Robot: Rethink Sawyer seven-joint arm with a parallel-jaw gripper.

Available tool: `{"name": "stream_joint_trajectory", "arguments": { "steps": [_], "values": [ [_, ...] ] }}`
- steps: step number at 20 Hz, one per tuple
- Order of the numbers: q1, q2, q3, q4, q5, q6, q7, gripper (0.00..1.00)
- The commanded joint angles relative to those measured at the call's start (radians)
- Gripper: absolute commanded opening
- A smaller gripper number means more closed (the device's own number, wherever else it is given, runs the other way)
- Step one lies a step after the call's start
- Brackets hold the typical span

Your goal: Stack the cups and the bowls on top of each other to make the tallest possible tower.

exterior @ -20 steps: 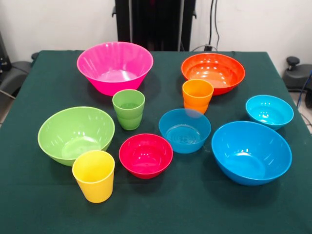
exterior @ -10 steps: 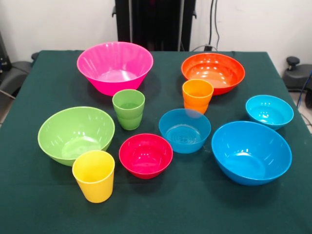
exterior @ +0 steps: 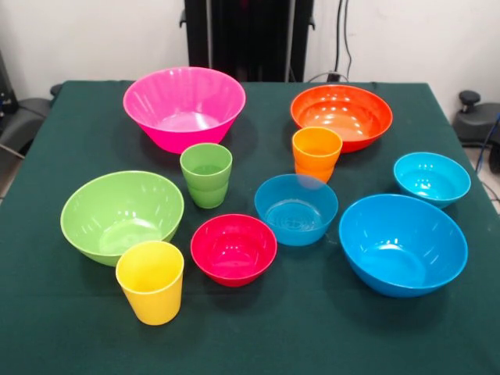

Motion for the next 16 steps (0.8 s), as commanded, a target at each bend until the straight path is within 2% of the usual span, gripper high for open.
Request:
{"name": "stream_joint_trajectory", "arguments": {
  "steps": [1, 4, 7, 9, 10, 12, 13, 15, 16],
  "values": [
    [-0.071, -0.004, 0.070, 0.224, -0.043, -0.077, -0.379, 1.00],
    [-0.103, -0.080, 0.041, 0.295, -0.028, -0.062, -0.414, 1.00],
    [-0.075, -0.135, 0.016, 0.387, 0.042, -0.054, -0.333, 1.00],
    [-0.032, -0.163, -0.023, 0.463, 0.107, -0.135, -0.191, 1.00],
    [-0.003, -0.175, -0.051, 0.490, 0.118, -0.181, -0.090, 1.00],
    [0.045, -0.176, -0.097, 0.520, 0.152, -0.185, 0.092, 1.00],
    [0.068, -0.180, -0.119, 0.534, 0.169, -0.244, 0.172, 1.00],
    [0.112, -0.179, -0.163, 0.514, 0.144, -0.239, 0.341, 1.00],
    [0.125, -0.178, -0.180, 0.493, 0.120, -0.221, 0.393, 1.00]
  ]
}}
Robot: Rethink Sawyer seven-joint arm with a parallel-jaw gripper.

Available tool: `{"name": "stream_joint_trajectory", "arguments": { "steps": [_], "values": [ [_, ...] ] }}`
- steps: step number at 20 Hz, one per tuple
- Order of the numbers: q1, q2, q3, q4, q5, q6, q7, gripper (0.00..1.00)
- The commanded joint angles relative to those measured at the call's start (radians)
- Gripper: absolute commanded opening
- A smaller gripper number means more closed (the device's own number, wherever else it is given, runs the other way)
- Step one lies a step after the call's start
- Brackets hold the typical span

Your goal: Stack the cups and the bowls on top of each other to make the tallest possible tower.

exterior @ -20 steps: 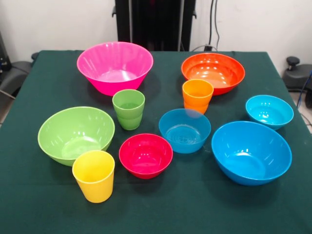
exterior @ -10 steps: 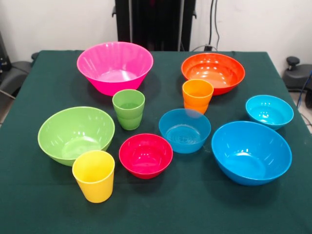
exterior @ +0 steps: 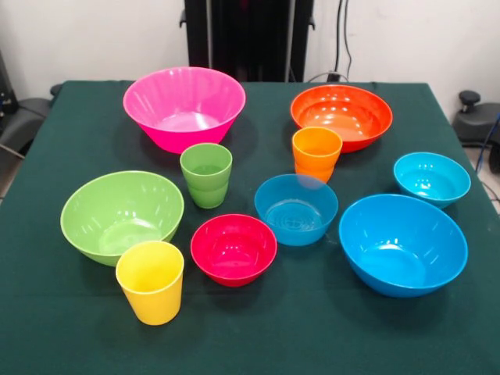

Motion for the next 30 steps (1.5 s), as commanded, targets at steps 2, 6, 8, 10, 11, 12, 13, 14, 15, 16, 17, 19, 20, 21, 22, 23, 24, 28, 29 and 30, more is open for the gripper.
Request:
{"name": "stream_joint_trajectory", "arguments": {
  "steps": [2, 6, 8, 10, 11, 12, 13, 14, 15, 16, 17, 19, 20, 21, 22, 23, 24, 28, 29, 30],
  "values": [
    [0.127, -0.010, -0.127, 0.126, -0.048, -0.048, 0.471, 1.00],
    [0.119, 0.018, -0.107, 0.086, -0.080, -0.025, 0.312, 1.00],
    [0.073, 0.074, -0.014, 0.003, -0.182, 0.015, 0.039, 1.00],
    [0.031, 0.157, 0.103, -0.089, -0.232, 0.043, -0.187, 1.00],
    [0.021, 0.184, 0.142, -0.116, -0.242, 0.056, -0.245, 1.00],
    [0.012, 0.204, 0.176, -0.134, -0.255, 0.058, -0.283, 1.00],
    [0.005, 0.213, 0.199, -0.141, -0.263, 0.051, -0.310, 1.00],
    [-0.001, 0.222, 0.223, -0.148, -0.272, 0.044, -0.337, 1.00],
    [-0.006, 0.231, 0.245, -0.153, -0.278, 0.039, -0.352, 1.00],
    [-0.012, 0.244, 0.260, -0.167, -0.286, 0.044, -0.353, 1.00],
    [-0.014, 0.258, 0.272, -0.175, -0.296, 0.047, -0.345, 1.00],
    [-0.011, 0.296, 0.286, -0.189, -0.314, 0.029, -0.323, 1.00],
    [-0.011, 0.316, 0.292, -0.186, -0.320, -0.006, -0.315, 1.00],
    [-0.007, 0.339, 0.292, -0.179, -0.323, -0.041, -0.295, 1.00],
    [-0.004, 0.366, 0.296, -0.179, -0.331, -0.087, -0.278, 1.00],
    [0.001, 0.397, 0.297, -0.181, -0.333, -0.118, -0.260, 1.00],
    [0.007, 0.419, 0.298, -0.183, -0.339, -0.147, -0.242, 1.00],
    [0.050, 0.461, 0.288, -0.217, -0.376, -0.186, -0.157, 1.00],
    [0.053, 0.456, 0.288, -0.212, -0.368, -0.173, -0.150, 1.00],
    [0.062, 0.450, 0.285, -0.217, -0.368, -0.161, -0.137, 1.00]
  ]
}}
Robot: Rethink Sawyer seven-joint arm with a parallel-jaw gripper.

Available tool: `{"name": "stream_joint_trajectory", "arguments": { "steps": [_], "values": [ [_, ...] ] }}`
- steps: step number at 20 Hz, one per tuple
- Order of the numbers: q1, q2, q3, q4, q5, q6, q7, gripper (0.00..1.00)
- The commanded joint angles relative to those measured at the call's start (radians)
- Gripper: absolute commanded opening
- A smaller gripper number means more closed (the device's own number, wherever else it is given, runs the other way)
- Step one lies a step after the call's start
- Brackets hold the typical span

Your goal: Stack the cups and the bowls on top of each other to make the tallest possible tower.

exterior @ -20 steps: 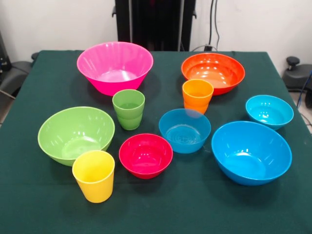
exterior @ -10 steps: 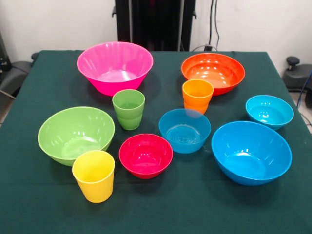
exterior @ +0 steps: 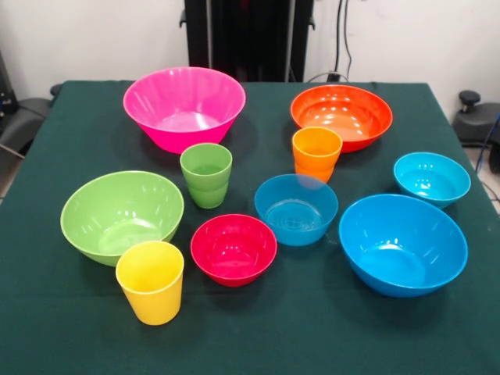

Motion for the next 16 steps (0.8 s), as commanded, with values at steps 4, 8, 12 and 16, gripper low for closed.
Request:
{"name": "stream_joint_trajectory", "arguments": {
  "steps": [4, 8, 12, 16],
  "values": [
    [0.131, 0.034, 0.039, -0.080, -0.109, 0.096, 0.012, 1.00],
    [0.211, 0.010, 0.013, -0.165, -0.121, 0.214, 0.090, 1.00],
    [0.269, 0.056, 0.003, -0.273, -0.112, 0.275, 0.150, 1.00],
    [0.263, 0.075, -0.032, -0.258, -0.132, 0.212, 0.118, 1.00]
  ]
}}
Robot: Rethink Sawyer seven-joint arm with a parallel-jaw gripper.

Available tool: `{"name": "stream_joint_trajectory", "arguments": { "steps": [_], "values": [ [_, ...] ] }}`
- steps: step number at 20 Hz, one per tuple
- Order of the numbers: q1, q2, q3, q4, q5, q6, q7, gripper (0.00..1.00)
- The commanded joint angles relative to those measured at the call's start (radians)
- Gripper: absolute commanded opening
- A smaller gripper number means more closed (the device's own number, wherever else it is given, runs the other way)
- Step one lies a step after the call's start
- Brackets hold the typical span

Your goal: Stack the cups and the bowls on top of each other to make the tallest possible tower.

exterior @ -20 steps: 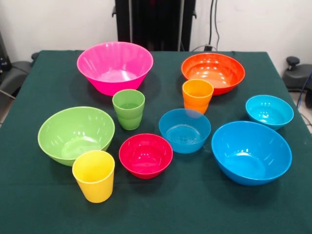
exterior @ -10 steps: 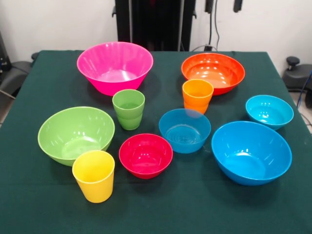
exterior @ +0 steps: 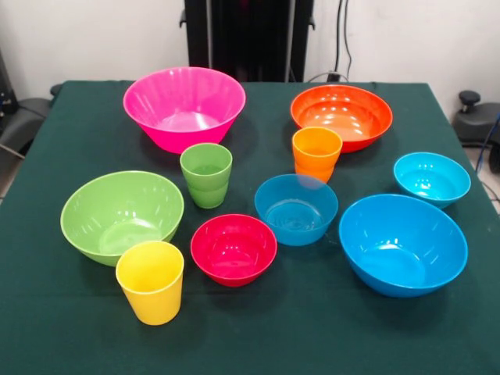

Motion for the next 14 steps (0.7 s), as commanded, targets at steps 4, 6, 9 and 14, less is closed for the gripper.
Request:
{"name": "stream_joint_trajectory", "arguments": {
  "steps": [4, 6, 9, 14],
  "values": [
    [0.002, 0.036, -0.085, 0.029, -0.085, -0.090, 0.130, 1.00],
    [-0.012, 0.034, -0.092, 0.061, -0.090, -0.122, 0.110, 1.00],
    [-0.022, 0.028, -0.103, 0.097, -0.084, -0.161, 0.098, 1.00],
    [0.010, -0.032, -0.125, 0.091, -0.051, -0.060, 0.099, 1.00]
  ]
}}
